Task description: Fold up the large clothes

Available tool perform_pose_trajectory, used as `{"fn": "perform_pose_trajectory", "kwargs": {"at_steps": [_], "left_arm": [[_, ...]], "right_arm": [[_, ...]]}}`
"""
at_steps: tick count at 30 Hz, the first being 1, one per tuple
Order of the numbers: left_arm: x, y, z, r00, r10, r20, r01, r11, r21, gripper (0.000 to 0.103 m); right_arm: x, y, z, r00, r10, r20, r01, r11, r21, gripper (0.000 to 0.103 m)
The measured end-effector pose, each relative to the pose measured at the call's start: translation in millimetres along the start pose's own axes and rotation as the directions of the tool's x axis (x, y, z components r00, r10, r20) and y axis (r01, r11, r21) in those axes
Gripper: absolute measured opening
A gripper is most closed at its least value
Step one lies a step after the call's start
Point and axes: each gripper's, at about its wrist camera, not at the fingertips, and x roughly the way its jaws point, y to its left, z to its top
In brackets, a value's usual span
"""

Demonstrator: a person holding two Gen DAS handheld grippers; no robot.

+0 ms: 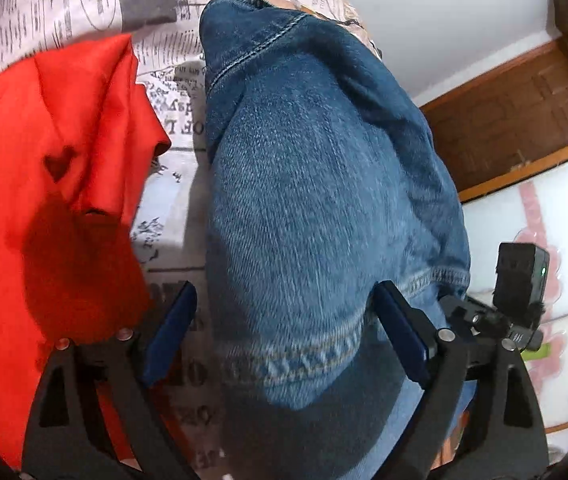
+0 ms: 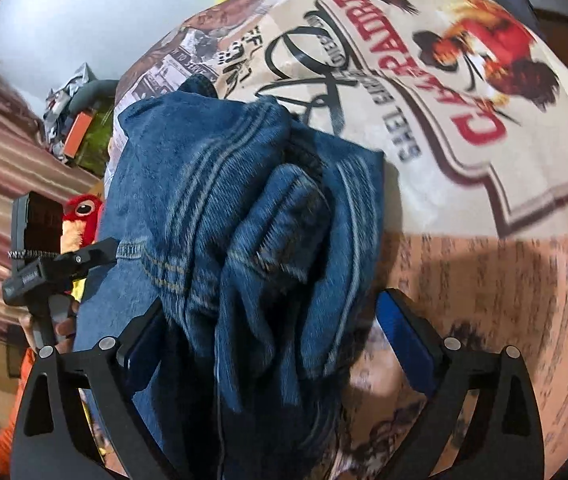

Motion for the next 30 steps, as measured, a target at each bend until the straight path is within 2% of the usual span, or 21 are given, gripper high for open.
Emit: {"fn": "perform_pose_trajectory", "kwargs": {"at_steps": [3, 6, 7, 10, 12, 16, 22, 26, 30], "left_arm": [[4.4, -0.2, -2.1, 0.999, -0.034, -0.005, 0.034, 0.999, -0.022, 0.090], [2.2, -4.0, -5.2, 0.998, -0.058, -0.003, 0.058, 0.998, -0.016, 0.080], [-0.2, -7.5, -6.6, 0.999, -0.051, 0.002, 0.051, 0.999, -0.005, 0.080], [-8.4, -18.7, -9.3, 0.999, -0.032, 0.019, 0.031, 0.999, 0.033, 0.067], [-18.9, -24.9, -12.8, 0.999, -0.038, 0.037, 0.036, 0.998, 0.044, 0.054], [-50.3, -42.9, -17.7, 0.997, -0.041, 0.065, 0.035, 0.995, 0.094, 0.044], [-117.9, -73.0, -36.1, 0.986, -0.041, 0.160, 0.010, 0.982, 0.188, 0.040], [-173.0, -84.4, -47.0, 0.965, -0.059, 0.255, 0.002, 0.976, 0.218, 0.040], [-222.6, -78.7, -43.1, 0.943, -0.060, 0.326, -0.015, 0.975, 0.222, 0.040]], "right_arm": [[1.7, -1.9, 6.5, 1.000, 0.004, 0.011, -0.004, 1.000, -0.009, 0.096], [-0.1, 0.7, 9.0, 1.000, 0.012, 0.023, -0.012, 1.000, -0.022, 0.082], [-0.7, 2.7, 9.3, 1.000, 0.012, 0.022, -0.011, 1.000, -0.028, 0.073], [-3.2, 8.7, 10.3, 1.000, 0.023, 0.013, -0.022, 0.999, -0.023, 0.055], [-7.3, 14.9, 10.5, 1.000, 0.001, 0.011, -0.001, 1.000, -0.025, 0.048], [-21.9, 37.5, 12.0, 0.999, -0.033, 0.021, 0.034, 0.998, -0.048, 0.036], [-52.9, 82.8, 8.6, 0.995, -0.046, 0.090, 0.056, 0.993, -0.108, 0.033], [-72.0, 121.9, 8.1, 0.989, -0.025, 0.149, 0.050, 0.985, -0.166, 0.033], [-80.0, 163.7, 10.7, 0.979, 0.016, 0.201, 0.030, 0.974, -0.224, 0.033]]}}
